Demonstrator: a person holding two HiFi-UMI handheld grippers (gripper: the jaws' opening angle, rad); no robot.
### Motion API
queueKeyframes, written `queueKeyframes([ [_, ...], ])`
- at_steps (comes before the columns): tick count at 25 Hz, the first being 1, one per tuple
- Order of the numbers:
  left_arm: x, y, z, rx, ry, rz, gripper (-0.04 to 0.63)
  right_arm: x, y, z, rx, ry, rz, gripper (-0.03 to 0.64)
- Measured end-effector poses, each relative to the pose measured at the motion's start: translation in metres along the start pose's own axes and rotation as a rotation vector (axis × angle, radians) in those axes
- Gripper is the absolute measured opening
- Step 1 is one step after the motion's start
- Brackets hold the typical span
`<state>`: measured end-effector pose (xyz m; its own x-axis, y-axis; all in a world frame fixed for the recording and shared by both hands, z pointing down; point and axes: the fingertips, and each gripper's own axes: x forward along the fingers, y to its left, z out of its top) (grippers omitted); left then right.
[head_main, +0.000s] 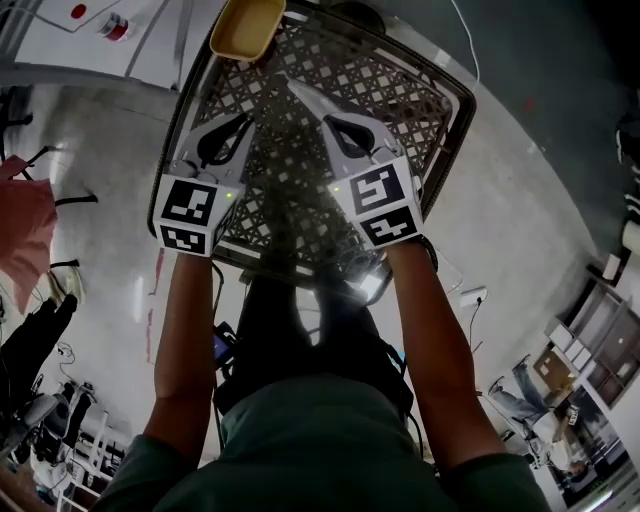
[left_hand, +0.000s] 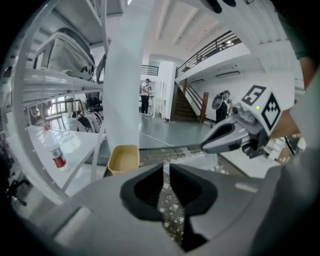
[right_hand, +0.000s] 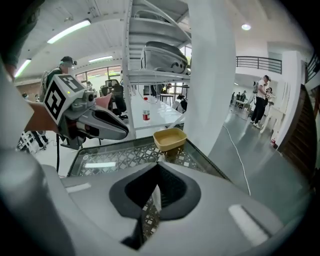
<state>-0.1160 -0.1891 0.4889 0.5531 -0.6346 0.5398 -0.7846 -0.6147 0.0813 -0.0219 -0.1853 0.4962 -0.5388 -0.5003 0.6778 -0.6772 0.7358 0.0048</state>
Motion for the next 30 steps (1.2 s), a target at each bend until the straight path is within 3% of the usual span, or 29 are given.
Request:
queueKeyframes([
  [12, -0.018, -0.012, -0.006, -0.001, -0.008, 0.0, 0.038, -0.018, 0.021, 0.001, -0.004, 0.002, 0.024, 0.002],
  [16, -0.019, -0.018, -0.014, -0.007, -0.003, -0.009, 0.04, 0.006, 0.04, -0.045, 0.046, 0.127, 0.097, 0.013],
  [18, -0.017, -0.022, -0.018, -0.009, 0.002, -0.018, 0.04, 0.024, 0.054, -0.081, 0.078, 0.221, 0.139, 0.072],
  [20, -0.015, -0.024, -0.024, -0.011, 0.011, -0.026, 0.04, 0.039, 0.063, -0.111, 0.098, 0.288, 0.154, 0.08],
  [30, -0.005, -0.022, -0.061, -0.039, 0.051, -0.041, 0.039, 0.073, 0.064, -0.151, 0.123, 0.35, 0.099, 0.08],
])
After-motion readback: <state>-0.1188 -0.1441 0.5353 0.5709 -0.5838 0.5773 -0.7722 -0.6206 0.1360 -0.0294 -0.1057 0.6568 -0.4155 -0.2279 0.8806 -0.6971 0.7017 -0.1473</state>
